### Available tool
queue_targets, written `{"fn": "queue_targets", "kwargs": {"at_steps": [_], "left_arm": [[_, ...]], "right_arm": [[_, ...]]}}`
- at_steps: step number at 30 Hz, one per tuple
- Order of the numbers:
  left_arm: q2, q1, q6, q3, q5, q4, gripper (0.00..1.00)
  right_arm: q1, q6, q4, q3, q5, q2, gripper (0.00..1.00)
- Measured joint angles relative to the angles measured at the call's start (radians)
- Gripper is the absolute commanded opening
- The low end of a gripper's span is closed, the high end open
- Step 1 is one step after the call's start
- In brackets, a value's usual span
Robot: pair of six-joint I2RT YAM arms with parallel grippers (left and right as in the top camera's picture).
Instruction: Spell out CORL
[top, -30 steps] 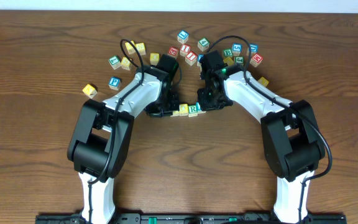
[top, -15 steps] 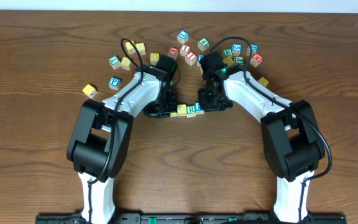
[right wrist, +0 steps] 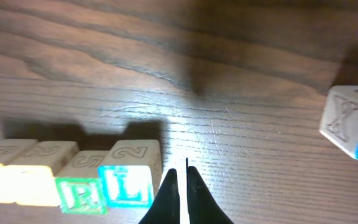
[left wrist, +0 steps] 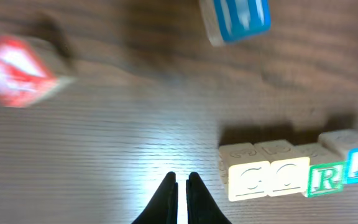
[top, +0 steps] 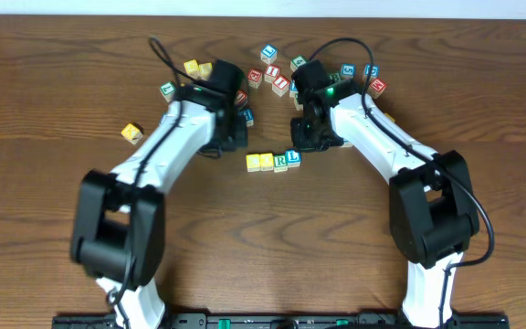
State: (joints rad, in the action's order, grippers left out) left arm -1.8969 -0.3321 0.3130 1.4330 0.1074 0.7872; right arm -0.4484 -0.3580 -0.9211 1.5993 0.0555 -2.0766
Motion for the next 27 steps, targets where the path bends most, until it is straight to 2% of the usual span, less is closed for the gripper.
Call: {"fn": "queue_targets", "kwargs": {"at_steps": [5, 10, 16, 27], "left_arm": [[0.137, 0.082, 0.000, 0.001, -0.021, 0.000, 0.07], [0.236, 0.170, 0.000, 0.014, -0.043, 0.001, 0.07], [0.242, 0.212, 0.000, 0.017, -0.055, 0.017, 0.07], [0.242, 0.212, 0.000, 0.016, -0.055, 0.017, 0.08]], "right_arm": [[-0.031, 0.000, -0.026, 0.009, 0.002, 0.042, 0.01], [-0.126, -0.015, -0.068, 0.010, 0.020, 0.049, 0.01], [-0.231, -0.106, -0.053, -0.029, 0.000, 0.049, 0.01], [-0.240, -0.161, -0.004, -0.071, -0.030, 0.021, 0.01]]}}
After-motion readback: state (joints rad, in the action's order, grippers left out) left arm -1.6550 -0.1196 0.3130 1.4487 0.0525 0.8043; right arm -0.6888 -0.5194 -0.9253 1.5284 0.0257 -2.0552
